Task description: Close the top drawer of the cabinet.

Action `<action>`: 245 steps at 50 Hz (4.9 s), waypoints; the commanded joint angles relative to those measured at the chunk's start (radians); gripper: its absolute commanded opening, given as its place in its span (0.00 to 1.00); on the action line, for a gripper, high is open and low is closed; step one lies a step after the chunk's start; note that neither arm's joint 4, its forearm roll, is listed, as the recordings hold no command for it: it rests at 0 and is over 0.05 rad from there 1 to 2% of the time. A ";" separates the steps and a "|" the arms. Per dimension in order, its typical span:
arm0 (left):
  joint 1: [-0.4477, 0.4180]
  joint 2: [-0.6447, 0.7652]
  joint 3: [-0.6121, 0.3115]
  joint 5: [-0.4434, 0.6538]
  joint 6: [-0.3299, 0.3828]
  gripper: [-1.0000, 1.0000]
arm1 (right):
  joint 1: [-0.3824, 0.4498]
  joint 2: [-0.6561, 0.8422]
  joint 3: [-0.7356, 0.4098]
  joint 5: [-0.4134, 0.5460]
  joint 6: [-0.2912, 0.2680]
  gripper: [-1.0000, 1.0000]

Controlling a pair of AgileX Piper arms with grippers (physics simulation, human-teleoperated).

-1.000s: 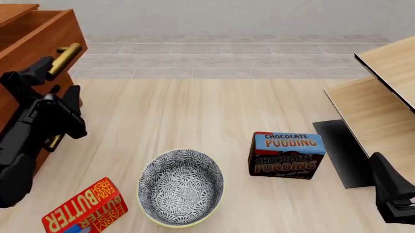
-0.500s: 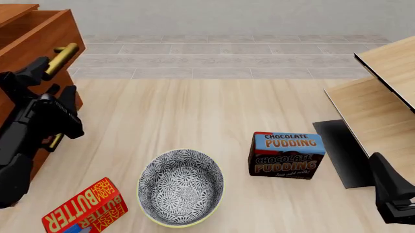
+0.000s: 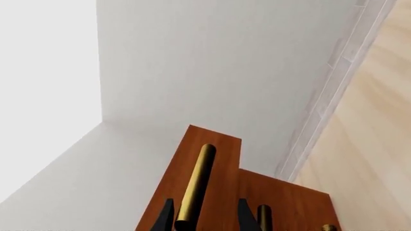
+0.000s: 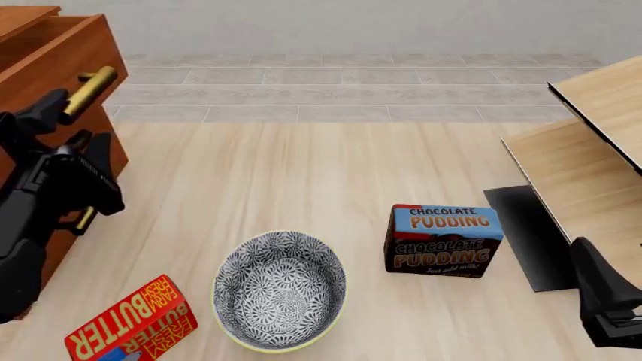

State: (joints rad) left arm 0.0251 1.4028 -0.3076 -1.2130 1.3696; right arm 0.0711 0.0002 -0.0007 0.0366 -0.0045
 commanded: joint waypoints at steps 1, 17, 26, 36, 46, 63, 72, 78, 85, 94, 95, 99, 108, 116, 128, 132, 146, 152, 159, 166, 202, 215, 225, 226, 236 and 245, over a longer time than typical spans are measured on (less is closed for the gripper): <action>0.039 -0.008 0.006 -0.007 0.000 1.00 | 0.002 0.000 0.000 0.003 -0.002 1.00; 0.048 -0.017 0.010 -0.007 -0.003 1.00 | 0.005 0.000 0.000 0.004 -0.005 1.00; 0.054 -0.016 0.009 -0.007 -0.008 1.00 | 0.007 0.000 0.000 0.004 -0.006 1.00; 0.056 -0.014 0.007 -0.007 -0.011 1.00 | 0.009 0.000 0.000 0.006 -0.008 1.00; 0.063 -0.016 0.007 -0.007 -0.017 1.00 | 0.008 0.000 0.000 0.006 -0.008 1.00; 0.071 -0.014 0.005 -0.007 -0.010 1.00 | 0.018 0.000 0.000 0.010 -0.010 1.00; 0.071 -0.014 0.005 -0.007 -0.011 1.00 | 0.015 0.000 0.000 0.011 -0.011 1.00; 0.074 -0.011 -0.001 -0.007 -0.011 1.00 | 0.016 0.000 0.000 0.012 -0.011 1.00; 0.078 -0.011 0.000 -0.007 -0.011 1.00 | 0.013 0.000 0.000 0.010 -0.011 1.00; 0.086 -0.016 0.002 -0.007 -0.014 1.00 | 0.015 0.000 0.000 0.013 -0.012 1.00; 0.086 -0.015 0.002 -0.007 -0.015 1.00 | 0.016 0.000 0.000 0.013 -0.013 1.00; 0.088 -0.015 0.001 -0.007 -0.013 1.00 | 0.017 0.000 0.001 0.014 -0.014 1.00; 0.090 -0.013 0.002 -0.007 -0.013 1.00 | 0.024 0.000 0.001 0.017 -0.016 1.00; 0.099 -0.015 0.002 -0.007 -0.020 1.00 | 0.024 0.000 0.001 0.019 -0.018 1.00; 0.105 -0.017 0.002 -0.007 -0.022 1.00 | 0.027 0.000 0.001 0.021 -0.020 1.00; 0.107 -0.017 0.003 -0.007 -0.022 1.00 | 0.027 0.000 0.001 0.021 -0.020 1.00; 0.123 -0.020 0.004 -0.007 -0.026 1.00 | 0.030 0.000 0.001 0.020 -0.023 1.00; 0.126 -0.015 -0.001 -0.007 -0.025 1.00 | 0.031 0.000 0.001 0.020 -0.024 1.00; 0.131 -0.013 -0.001 -0.007 -0.025 1.00 | 0.032 0.000 0.001 0.021 -0.024 1.00; 0.137 -0.009 0.000 -0.007 -0.027 1.00 | 0.035 0.000 0.001 0.023 -0.025 1.00; 0.177 0.006 -0.017 -0.007 -0.029 1.00 | 0.042 0.000 0.001 0.020 -0.029 1.00; 0.184 -0.003 -0.005 -0.007 -0.020 1.00 | 0.045 0.000 0.001 0.021 -0.030 1.00; 0.194 -0.007 -0.004 -0.007 -0.021 1.00 | 0.047 0.000 0.001 0.024 -0.031 1.00; 0.195 -0.007 -0.004 -0.007 -0.020 1.00 | 0.048 0.000 0.001 0.025 -0.031 1.00; 0.212 -0.015 -0.001 -0.007 -0.027 1.00 | 0.045 0.000 0.001 0.026 -0.030 1.00; 0.215 -0.015 0.000 -0.007 -0.026 1.00 | 0.047 0.000 0.001 0.027 -0.031 1.00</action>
State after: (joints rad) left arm 0.2026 1.3955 -0.3104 -1.2097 1.3447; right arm 0.1178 0.0001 -0.0001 0.0621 -0.0352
